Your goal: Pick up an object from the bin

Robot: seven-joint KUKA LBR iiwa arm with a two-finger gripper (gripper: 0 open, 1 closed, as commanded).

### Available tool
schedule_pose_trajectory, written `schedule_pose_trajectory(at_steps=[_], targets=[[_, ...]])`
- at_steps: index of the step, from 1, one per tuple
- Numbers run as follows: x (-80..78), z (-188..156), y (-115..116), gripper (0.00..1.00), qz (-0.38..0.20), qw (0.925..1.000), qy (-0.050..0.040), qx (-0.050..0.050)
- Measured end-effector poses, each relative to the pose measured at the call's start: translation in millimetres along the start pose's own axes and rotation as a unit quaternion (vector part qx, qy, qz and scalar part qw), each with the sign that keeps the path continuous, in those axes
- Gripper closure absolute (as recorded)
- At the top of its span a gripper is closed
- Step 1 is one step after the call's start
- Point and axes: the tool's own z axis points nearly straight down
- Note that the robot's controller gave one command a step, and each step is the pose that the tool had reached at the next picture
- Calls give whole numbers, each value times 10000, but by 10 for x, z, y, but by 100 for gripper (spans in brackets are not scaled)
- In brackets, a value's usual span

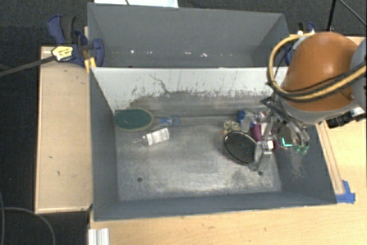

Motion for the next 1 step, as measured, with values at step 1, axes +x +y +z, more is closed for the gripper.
schedule_pose_trajectory(at_steps=[1], targets=[[-341,1327,-261,0,-273,9996,-35,1]])
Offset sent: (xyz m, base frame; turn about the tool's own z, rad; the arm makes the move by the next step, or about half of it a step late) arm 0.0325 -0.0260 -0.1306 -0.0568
